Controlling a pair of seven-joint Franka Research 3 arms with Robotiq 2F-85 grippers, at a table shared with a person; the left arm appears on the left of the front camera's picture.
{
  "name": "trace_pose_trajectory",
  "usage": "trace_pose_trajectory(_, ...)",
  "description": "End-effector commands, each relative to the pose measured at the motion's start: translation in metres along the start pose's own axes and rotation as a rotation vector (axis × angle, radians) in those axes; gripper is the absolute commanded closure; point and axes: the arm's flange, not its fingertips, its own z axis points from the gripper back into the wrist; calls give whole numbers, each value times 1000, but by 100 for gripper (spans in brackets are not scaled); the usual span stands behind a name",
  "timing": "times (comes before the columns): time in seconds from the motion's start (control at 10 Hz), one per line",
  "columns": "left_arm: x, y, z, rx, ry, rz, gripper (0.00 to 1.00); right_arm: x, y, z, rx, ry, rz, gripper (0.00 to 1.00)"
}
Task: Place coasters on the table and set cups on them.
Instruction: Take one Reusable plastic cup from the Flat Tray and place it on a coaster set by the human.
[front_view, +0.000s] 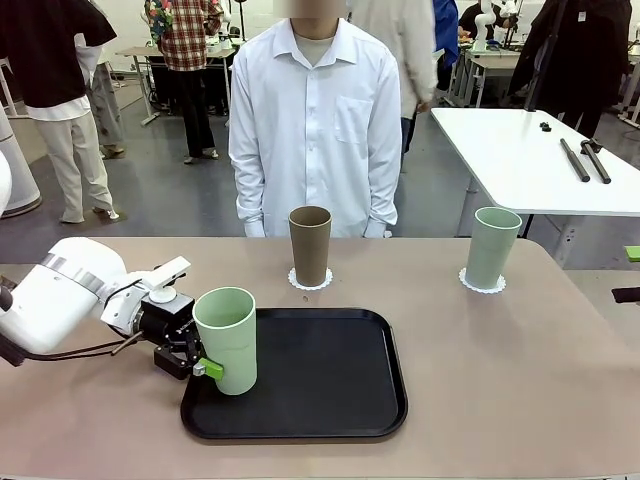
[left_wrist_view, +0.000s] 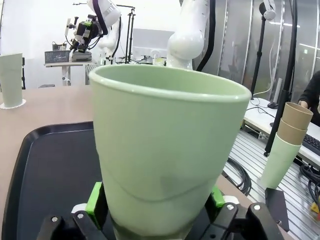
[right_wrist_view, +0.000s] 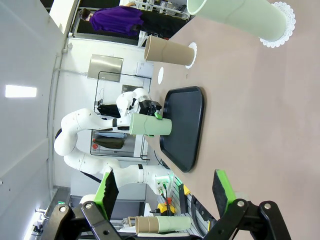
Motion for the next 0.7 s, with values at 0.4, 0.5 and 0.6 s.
trace_pose_trajectory(0.4, 3, -1, 3, -12, 20, -43, 100, -4, 2, -2, 3, -8, 6, 0)
trace_pose_trajectory(0.5, 9, -2, 8, 2, 4, -33, 73, -4, 2, -2, 3, -8, 6, 0)
trace_pose_trajectory(0.6, 22, -6, 13, 44, -8, -26, 19, -4, 2, -2, 3, -8, 6, 0)
